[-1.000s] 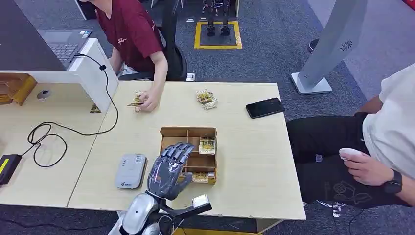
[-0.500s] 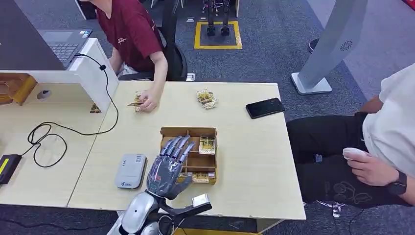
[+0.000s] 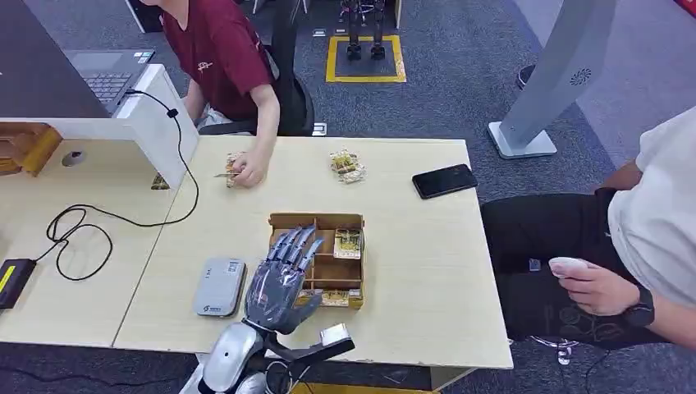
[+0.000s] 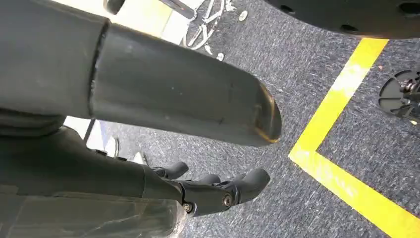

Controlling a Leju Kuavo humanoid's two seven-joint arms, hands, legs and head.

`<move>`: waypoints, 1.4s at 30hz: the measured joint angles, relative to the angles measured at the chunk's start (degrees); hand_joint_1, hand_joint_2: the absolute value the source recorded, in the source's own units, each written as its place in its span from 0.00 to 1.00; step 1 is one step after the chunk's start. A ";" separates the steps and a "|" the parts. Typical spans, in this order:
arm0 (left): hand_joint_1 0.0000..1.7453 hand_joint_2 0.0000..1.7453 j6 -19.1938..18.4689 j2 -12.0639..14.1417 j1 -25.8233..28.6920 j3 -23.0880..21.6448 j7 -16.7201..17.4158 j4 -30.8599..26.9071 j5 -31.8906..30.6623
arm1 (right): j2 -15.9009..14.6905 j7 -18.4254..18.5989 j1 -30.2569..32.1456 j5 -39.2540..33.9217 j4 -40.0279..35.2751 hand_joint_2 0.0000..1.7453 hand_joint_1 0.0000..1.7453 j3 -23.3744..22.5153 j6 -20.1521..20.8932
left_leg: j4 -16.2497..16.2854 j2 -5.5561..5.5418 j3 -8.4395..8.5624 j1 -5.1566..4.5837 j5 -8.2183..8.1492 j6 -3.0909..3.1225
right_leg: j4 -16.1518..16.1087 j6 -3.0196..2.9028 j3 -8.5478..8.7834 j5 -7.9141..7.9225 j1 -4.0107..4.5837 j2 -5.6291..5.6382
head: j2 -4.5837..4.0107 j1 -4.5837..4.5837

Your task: Pass the card to the sensor for recognition and then transmit it.

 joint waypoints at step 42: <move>0.00 1.00 3.17 -3.19 -3.08 13.77 -0.64 0.81 -0.39 | 0.26 1.29 -0.20 0.37 -0.22 0.00 0.00 0.72 0.17 | 0.00 0.00 0.00 0.00 0.01 0.00 | 0.01 0.00 -0.01 0.00 0.00 0.00 | 0.00 0.00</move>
